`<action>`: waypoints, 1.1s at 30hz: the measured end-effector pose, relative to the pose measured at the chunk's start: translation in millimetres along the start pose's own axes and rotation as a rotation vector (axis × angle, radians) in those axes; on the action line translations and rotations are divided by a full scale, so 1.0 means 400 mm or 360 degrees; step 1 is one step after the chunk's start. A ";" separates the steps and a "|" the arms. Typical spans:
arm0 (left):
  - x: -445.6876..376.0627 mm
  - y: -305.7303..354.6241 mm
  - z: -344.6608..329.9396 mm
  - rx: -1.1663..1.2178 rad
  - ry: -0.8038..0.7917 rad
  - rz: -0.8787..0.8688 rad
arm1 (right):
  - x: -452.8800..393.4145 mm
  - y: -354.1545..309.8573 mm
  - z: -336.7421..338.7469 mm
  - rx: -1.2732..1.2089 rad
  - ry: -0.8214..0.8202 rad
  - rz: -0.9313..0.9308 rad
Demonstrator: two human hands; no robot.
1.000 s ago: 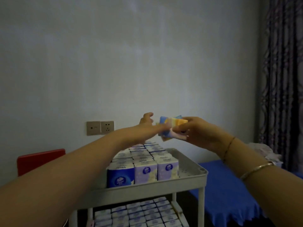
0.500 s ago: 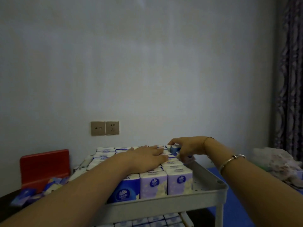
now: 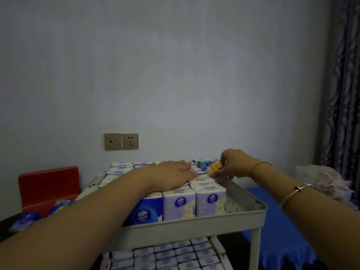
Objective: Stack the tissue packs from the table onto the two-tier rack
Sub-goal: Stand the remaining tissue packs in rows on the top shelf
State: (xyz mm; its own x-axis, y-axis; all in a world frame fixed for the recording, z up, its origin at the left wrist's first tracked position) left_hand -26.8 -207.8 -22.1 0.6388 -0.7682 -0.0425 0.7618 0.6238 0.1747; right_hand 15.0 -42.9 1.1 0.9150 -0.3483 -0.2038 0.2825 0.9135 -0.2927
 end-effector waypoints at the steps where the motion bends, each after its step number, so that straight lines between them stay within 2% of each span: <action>1: -0.001 -0.003 -0.001 0.0000 -0.0007 0.0007 | 0.005 -0.007 0.011 0.0046 0.0051 0.0024; 4: -0.003 -0.005 -0.004 -0.0025 -0.0021 0.0008 | 0.007 -0.038 0.037 0.0224 0.0222 0.0128; 7: 0.005 0.004 0.000 -0.0046 -0.0028 0.0004 | 0.000 -0.067 0.022 0.0124 0.0204 0.0206; 13: 0.006 0.008 0.000 -0.0073 -0.0038 -0.0004 | -0.011 -0.037 -0.023 -0.0130 0.0012 -0.0040; 19: 0.010 0.001 0.004 0.0014 0.0005 0.0005 | 0.005 -0.027 -0.027 -0.0492 0.0026 -0.0168; 23: 0.052 0.025 0.050 -0.0005 0.0223 -0.0015 | 0.048 -0.026 -0.014 -0.0450 0.0102 -0.0190; 26: 0.106 0.038 0.102 -0.0029 0.0448 -0.0017 | 0.117 -0.056 0.054 -0.0275 0.0360 -0.0078; 29: 0.182 0.023 0.131 0.0097 0.0541 -0.0033 | 0.214 -0.149 0.126 -0.0271 0.0598 0.0190; 33: 0.348 -0.056 0.174 0.0297 0.0727 0.0032 | 0.369 -0.375 0.149 -0.0438 0.0630 0.0617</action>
State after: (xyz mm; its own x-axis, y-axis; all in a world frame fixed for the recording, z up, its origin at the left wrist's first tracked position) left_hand 37.7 -338.8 36.5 0.6667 -0.5887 -0.4571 0.7434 0.5692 0.3511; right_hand 124.8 -218.6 70.7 0.7450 -0.1014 -0.6593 -0.1821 0.9199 -0.3473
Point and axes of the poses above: each hand's wrist, its own x-axis away from the middle knuckle, its own z-axis out of the back of the hand, y = z × x, the point moved 9 cm from there along -x, towards the middle knuckle, and after that the axes turned 1 degree about x, right-handed, at the moved point
